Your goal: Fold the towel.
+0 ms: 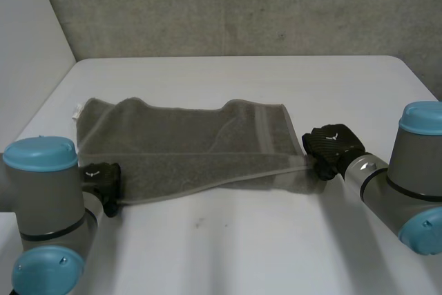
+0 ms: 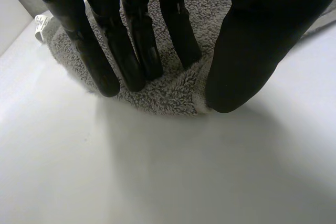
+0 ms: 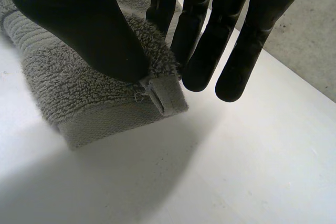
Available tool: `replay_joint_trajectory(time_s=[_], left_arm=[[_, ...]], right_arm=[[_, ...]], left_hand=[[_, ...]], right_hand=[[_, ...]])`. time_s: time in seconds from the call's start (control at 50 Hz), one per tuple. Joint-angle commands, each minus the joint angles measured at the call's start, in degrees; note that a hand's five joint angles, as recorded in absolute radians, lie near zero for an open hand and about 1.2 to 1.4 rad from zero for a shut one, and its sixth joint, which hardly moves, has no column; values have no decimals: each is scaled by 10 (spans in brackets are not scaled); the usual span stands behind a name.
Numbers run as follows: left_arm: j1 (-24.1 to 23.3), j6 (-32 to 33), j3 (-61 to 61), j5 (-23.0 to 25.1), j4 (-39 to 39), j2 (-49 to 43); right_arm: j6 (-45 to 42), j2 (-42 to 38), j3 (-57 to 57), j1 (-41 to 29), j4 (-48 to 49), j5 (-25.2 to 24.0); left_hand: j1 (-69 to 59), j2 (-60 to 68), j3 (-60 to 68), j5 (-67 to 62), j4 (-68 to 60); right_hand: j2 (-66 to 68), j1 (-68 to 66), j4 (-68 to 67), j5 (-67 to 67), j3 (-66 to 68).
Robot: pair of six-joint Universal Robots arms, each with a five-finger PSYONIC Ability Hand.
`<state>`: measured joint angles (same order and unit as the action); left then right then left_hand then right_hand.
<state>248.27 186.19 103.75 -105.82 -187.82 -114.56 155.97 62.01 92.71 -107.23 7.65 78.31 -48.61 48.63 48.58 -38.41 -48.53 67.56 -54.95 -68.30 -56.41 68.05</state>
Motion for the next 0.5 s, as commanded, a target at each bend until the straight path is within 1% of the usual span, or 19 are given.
replay_joint_trajectory(time_s=[0.02, 0.08, 0.12, 0.18, 0.22, 0.34, 0.38, 0.4, 0.44, 0.46, 0.48, 0.5], left_arm=[[4, 0, -17, 4, -1, -15], [4, 0, -28, 16, -2, -24], [5, 0, -37, 30, -2, -35], [10, 0, -43, 34, -2, -40], [19, 1, -55, 36, -2, -46], [21, 8, -87, 36, 4, -37], [21, 20, -103, 38, 14, -3], [21, 20, -103, 38, 14, -3], [23, 50, -122, 49, 33, 45], [23, 50, -122, 49, 33, 45], [23, 81, -136, 71, 52, 69], [23, 81, -137, 71, 52, 69]], right_arm=[[0, -1, 2, 0, 0, -1], [0, -1, 2, 0, 0, -1], [-1, -1, 2, 0, 0, -1], [-1, -1, 1, 0, 0, -1], [-1, 0, -1, 0, 0, 0], [-6, 17, -23, 0, -9, -1], [-8, 26, -36, 0, -15, 0], [-8, 26, -36, 0, -15, 0], [-37, 52, -59, 0, -63, -1], [-37, 52, -59, 0, -63, -1], [-37, 52, -59, 0, -63, -1], [-72, 68, -83, 0, -115, -1]], left_hand=[[-82, 82, 82, -84, -83], [-104, 104, 104, -106, -105], [-147, 147, 148, -149, -148], [-174, 174, 175, -177, -175], [-313, 313, 314, -315, -314], [-314, 314, 314, -316, -315], [-314, 314, 314, -316, -315], [-314, 314, 314, -316, -315], [-314, 314, 314, -316, -315], [-314, 314, 314, -316, -315], [-314, 314, 314, -316, -315], [-314, 314, 314, -316, -315]], right_hand=[[124, -250, -117, -136, 119], [124, -250, -117, -136, 119], [124, -250, -117, -136, 119], [124, -250, -117, -136, 119], [124, -250, -117, -136, 119], [124, -250, -117, -136, 119], [124, -250, -117, -136, 119], [124, -250, -117, -136, 119], [124, -250, -117, -136, 119], [124, -250, -117, -136, 119], [124, -250, -117, -136, 119], [124, -250, -117, -136, 119]])
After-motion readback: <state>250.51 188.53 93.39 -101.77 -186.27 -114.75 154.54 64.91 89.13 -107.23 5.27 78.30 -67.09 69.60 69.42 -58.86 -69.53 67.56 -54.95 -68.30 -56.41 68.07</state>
